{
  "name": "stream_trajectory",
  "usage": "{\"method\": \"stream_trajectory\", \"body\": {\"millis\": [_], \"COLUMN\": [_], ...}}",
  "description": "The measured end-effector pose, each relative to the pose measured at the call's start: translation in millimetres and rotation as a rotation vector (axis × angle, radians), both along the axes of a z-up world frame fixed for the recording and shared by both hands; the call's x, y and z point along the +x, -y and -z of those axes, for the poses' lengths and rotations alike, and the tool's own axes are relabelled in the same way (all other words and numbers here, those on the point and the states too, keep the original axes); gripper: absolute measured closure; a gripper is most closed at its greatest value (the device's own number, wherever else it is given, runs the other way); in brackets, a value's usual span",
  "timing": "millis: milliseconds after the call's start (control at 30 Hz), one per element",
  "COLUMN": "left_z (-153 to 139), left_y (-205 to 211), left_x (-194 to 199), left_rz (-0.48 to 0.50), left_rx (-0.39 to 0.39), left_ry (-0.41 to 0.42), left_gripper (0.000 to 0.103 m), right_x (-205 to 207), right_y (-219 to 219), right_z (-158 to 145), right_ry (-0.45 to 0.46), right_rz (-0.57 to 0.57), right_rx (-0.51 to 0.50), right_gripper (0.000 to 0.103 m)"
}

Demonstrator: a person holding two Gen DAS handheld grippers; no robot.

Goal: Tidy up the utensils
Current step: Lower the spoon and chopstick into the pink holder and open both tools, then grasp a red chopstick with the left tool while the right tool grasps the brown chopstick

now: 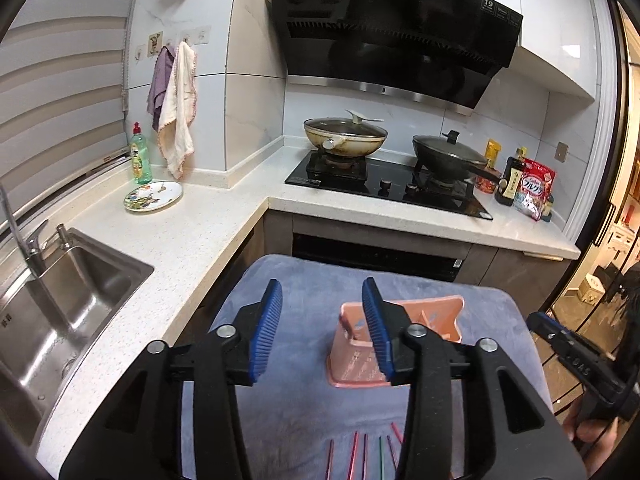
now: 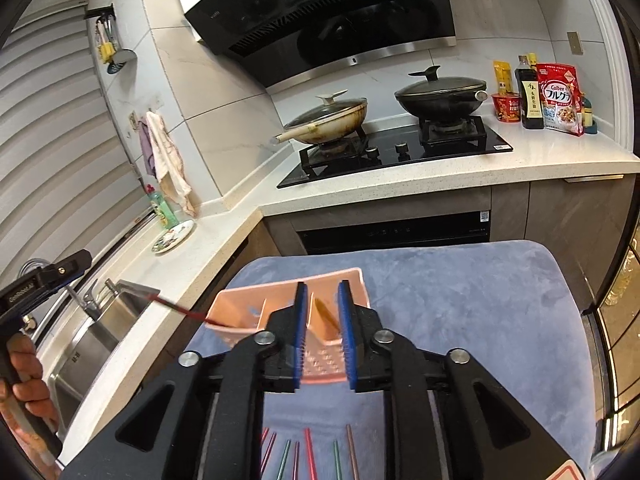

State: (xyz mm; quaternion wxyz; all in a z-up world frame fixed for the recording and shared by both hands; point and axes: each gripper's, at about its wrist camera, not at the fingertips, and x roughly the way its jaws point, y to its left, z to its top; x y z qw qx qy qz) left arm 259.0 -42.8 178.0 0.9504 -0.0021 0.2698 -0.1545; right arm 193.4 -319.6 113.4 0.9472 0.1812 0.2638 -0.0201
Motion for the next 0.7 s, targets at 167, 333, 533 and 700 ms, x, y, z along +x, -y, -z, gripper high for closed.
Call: {"method": "stream_trajectory", "body": {"millis": [167, 333, 533, 700], "left_z": [21, 57, 108, 140], "left_y": [-14, -28, -43, -53], "left_x": [-43, -78, -113, -131], "left_rz": [0.007, -0.008, -0.003, -0.023], "left_rx": [0.030, 0.068, 0.105, 0.134], "left_ry": [-0.020, -0.068, -0.155, -0.211], "left_gripper": [0.059, 0.059, 0.059, 0.059], "right_x": [-51, -101, -146, -169], "right_y": [-10, -21, -32, -41], "right_z": [9, 38, 80, 116], "right_ry": [-0.020, -0.087, -0.186, -0.268], "right_rz": [-0.010, 0.006, 0.014, 0.006], "right_rx": [-0.008, -0.040, -0.072, -0.081], "right_gripper": [0.081, 0.081, 0.081, 0.081]}}
